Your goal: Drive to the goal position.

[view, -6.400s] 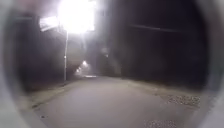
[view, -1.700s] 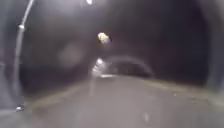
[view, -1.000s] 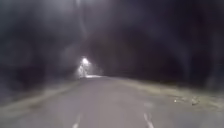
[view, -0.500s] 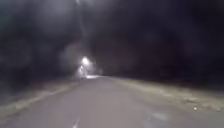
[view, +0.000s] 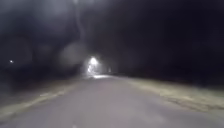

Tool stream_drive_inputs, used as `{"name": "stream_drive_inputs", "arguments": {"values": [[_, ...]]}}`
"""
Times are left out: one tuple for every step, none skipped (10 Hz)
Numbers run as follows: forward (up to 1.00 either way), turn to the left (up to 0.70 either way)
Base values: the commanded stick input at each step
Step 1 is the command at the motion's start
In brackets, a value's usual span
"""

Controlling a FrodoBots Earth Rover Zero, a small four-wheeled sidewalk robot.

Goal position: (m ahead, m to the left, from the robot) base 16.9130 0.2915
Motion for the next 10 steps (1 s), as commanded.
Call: {"name": "stream_drive_inputs", "arguments": {"values": [[1.00, 0.05], [1.00, 0.04], [1.00, 0.05], [1.00, 0.05], [1.00, 0.05], [1.00, 0.04], [1.00, 0.04], [1.00, 0.04], [1.00, 0.04], [1.00, 0.02]]}}
